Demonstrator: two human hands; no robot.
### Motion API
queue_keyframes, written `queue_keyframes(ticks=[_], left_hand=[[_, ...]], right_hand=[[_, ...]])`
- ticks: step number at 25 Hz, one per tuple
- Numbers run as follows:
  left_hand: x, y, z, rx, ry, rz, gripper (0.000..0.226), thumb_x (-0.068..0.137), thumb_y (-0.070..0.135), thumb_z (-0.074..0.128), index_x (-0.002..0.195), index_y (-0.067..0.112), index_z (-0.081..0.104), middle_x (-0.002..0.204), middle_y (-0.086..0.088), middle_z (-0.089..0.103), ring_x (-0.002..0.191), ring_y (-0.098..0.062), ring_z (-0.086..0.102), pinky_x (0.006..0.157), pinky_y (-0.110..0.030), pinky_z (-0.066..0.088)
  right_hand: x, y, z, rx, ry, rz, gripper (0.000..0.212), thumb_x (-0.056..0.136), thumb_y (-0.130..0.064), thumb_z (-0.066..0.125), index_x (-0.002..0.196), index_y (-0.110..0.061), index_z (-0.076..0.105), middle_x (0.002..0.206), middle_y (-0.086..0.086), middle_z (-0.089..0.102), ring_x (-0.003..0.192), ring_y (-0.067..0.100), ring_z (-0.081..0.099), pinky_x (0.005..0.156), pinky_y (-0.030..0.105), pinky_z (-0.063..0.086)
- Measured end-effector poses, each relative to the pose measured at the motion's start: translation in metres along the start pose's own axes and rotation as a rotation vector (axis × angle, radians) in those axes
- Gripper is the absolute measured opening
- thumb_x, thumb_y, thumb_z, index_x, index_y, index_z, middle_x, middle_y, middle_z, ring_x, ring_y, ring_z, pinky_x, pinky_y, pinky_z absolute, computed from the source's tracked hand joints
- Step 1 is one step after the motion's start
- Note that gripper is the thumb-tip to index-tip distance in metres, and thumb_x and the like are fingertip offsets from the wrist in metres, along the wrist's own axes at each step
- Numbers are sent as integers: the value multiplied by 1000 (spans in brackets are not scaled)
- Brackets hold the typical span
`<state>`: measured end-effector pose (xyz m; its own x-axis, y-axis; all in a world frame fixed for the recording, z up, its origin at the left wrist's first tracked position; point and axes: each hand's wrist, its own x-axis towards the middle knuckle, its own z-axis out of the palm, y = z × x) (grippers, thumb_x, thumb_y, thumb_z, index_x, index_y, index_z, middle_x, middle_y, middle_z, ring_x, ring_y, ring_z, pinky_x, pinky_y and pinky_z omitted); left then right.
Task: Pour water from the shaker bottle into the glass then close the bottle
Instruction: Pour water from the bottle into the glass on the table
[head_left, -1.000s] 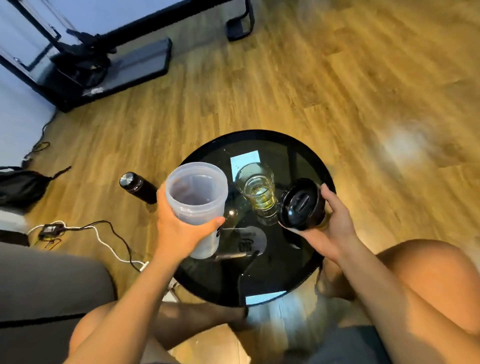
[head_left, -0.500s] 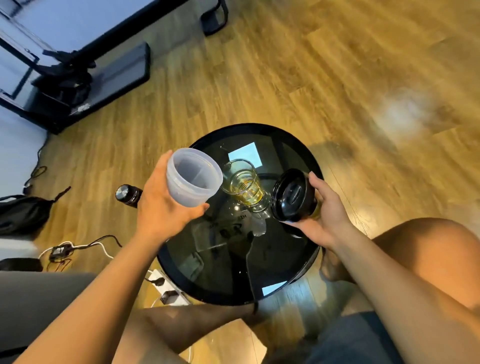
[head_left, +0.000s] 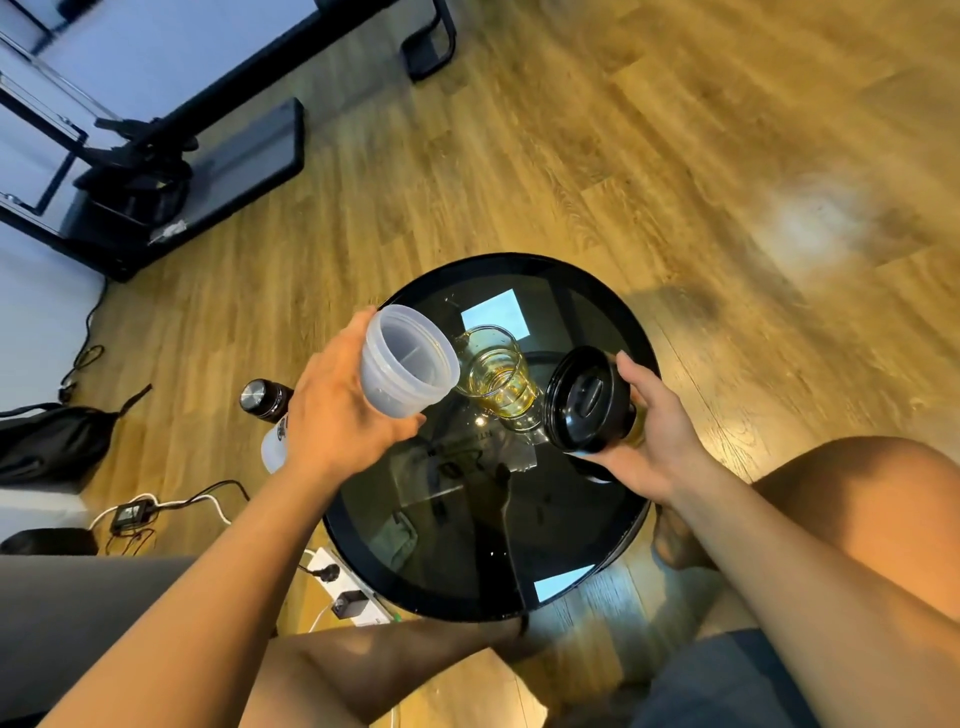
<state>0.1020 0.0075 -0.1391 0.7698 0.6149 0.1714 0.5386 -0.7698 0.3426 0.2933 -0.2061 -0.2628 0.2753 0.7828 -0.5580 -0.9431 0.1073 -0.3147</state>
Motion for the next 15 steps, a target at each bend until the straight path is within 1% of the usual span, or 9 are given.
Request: queue_keyframes(ticks=[1, 2, 4, 6, 10, 13, 15], left_hand=[[1, 0, 0, 22, -11, -23, 113, 50, 40, 91, 148, 41, 36, 134, 15, 59, 120, -27, 60, 94, -56, 53], [3, -1, 1, 37, -22, -43, 116, 52, 36, 93, 152, 36, 35, 138, 9, 59, 122, -29, 58, 97, -56, 51], [6, 1, 2, 55, -51, -53, 115, 54, 31, 95, 153, 29, 38, 138, 2, 59, 121, -30, 58, 98, -55, 49], [9, 2, 1, 73, -67, -41, 110, 56, 28, 95, 152, 25, 41, 136, -1, 61, 119, -31, 59, 98, -54, 48], [9, 6, 0, 103, -73, -11, 106, 58, 25, 94, 151, 22, 43, 134, -3, 61, 117, -31, 59, 98, -55, 48], [8, 7, -1, 147, -61, -7, 104, 59, 27, 92, 151, 25, 43, 134, 0, 61, 114, -30, 59, 95, -52, 49], [8, 7, -1, 176, -50, -10, 105, 58, 29, 91, 151, 27, 42, 133, 2, 61, 112, -29, 58, 92, -50, 49]], right_hand=[[0, 0, 0, -1, 8, 5, 85, 52, -44, 89, 127, -16, 61, 127, 22, 64, 113, 46, 63, 82, 58, 56], [0, 1, 0, -2, 17, 9, 88, 50, -43, 90, 128, -16, 60, 127, 22, 63, 113, 46, 62, 80, 58, 57], [0, 1, 0, 1, 29, 13, 86, 49, -43, 89, 126, -16, 60, 126, 22, 63, 112, 47, 62, 76, 57, 58], [0, 0, 1, 2, 33, 18, 82, 50, -43, 89, 122, -16, 62, 126, 21, 63, 111, 46, 62, 75, 57, 58], [1, 2, 1, -3, 29, 19, 84, 49, -44, 90, 123, -17, 62, 129, 22, 60, 114, 47, 60, 80, 60, 57], [1, 1, 2, -11, 29, 21, 82, 52, -44, 88, 124, -16, 62, 130, 22, 60, 115, 47, 60, 84, 60, 56], [1, 1, 1, -14, 32, 23, 82, 51, -44, 88, 123, -16, 62, 129, 22, 61, 115, 47, 60, 83, 60, 56]])
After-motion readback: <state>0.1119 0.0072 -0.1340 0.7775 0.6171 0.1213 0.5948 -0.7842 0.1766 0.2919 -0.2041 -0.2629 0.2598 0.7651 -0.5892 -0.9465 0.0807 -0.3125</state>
